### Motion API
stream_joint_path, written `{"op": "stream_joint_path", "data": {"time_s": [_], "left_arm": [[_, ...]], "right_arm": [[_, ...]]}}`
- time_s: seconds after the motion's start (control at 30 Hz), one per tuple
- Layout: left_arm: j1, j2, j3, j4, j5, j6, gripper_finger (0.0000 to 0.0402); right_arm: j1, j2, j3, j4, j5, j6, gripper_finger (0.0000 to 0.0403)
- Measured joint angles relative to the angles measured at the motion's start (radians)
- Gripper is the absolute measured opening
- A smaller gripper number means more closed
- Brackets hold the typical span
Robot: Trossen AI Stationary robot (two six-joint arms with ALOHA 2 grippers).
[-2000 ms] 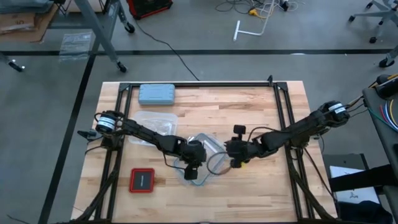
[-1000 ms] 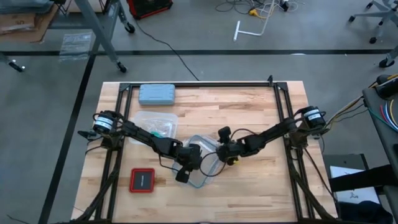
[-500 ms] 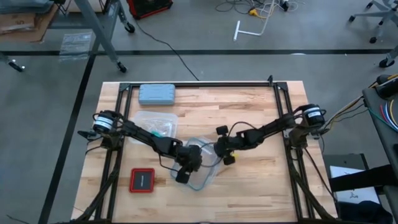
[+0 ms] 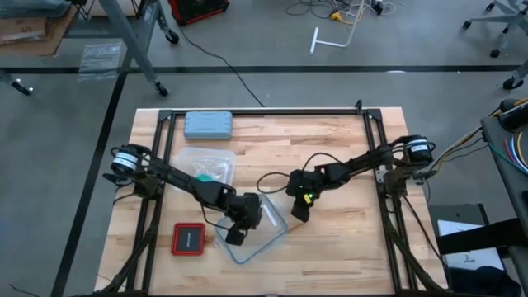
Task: Roll bandage
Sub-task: Close the transparent food container
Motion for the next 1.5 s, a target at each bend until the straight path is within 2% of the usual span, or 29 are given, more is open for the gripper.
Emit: {"op": "stream_joint_path", "data": {"time_s": [0.1, 0.23, 0.3, 0.5, 0.67, 0.77, 0.87, 0.93, 1.0, 1.2, 1.3, 1.37, 1.5], "left_arm": [[0.000, 0.004, -0.002, 0.000, -0.025, -0.005, 0.0000], [0.000, 0.023, -0.012, 0.001, -0.064, -0.003, 0.0000], [0.000, 0.037, -0.022, -0.001, -0.096, -0.002, 0.0000], [0.000, 0.065, -0.034, 0.033, -0.105, 0.002, 0.0000], [0.000, 0.076, -0.066, 0.131, -0.105, 0.003, 0.0000], [0.000, 0.077, -0.102, 0.214, -0.106, 0.003, 0.0000], [0.000, 0.077, -0.130, 0.266, -0.106, 0.000, 0.0000], [0.000, 0.077, -0.148, 0.290, -0.106, -0.004, 0.0000], [-0.003, 0.076, -0.162, 0.295, -0.106, -0.005, 0.0000], [-0.008, 0.076, -0.183, 0.333, -0.105, -0.007, 0.0000], [-0.008, 0.079, -0.185, 0.360, -0.100, -0.009, 0.0000], [-0.008, 0.079, -0.185, 0.362, -0.102, -0.009, 0.0000], [-0.008, 0.079, -0.200, 0.382, -0.103, -0.005, 0.0000]], "right_arm": [[0.019, -0.001, -0.014, -0.001, 0.013, 0.088, 0.0002], [0.021, -0.003, -0.020, 0.007, 0.029, 0.096, 0.0017], [0.020, -0.003, -0.020, 0.029, 0.049, 0.179, 0.0031], [0.022, -0.002, -0.020, 0.042, 0.116, 0.452, 0.0096], [0.053, -0.002, -0.021, 0.112, 0.186, 0.587, 0.0136], [0.065, -0.001, -0.023, 0.158, 0.204, 0.638, 0.0143], [0.088, 0.000, -0.028, 0.143, 0.266, 0.663, 0.0144], [0.096, 0.000, -0.028, 0.132, 0.315, 0.620, 0.0145], [0.097, 0.000, -0.029, 0.142, 0.348, 0.488, 0.0145], [0.063, -0.004, -0.004, 0.182, 0.356, 0.038, 0.0126], [0.052, -0.004, 0.017, 0.147, 0.354, -0.085, 0.0109], [0.053, -0.016, 0.033, 0.085, 0.340, -0.128, 0.0098], [0.091, -0.018, 0.036, -0.124, 0.239, -0.228, 0.0084]]}}
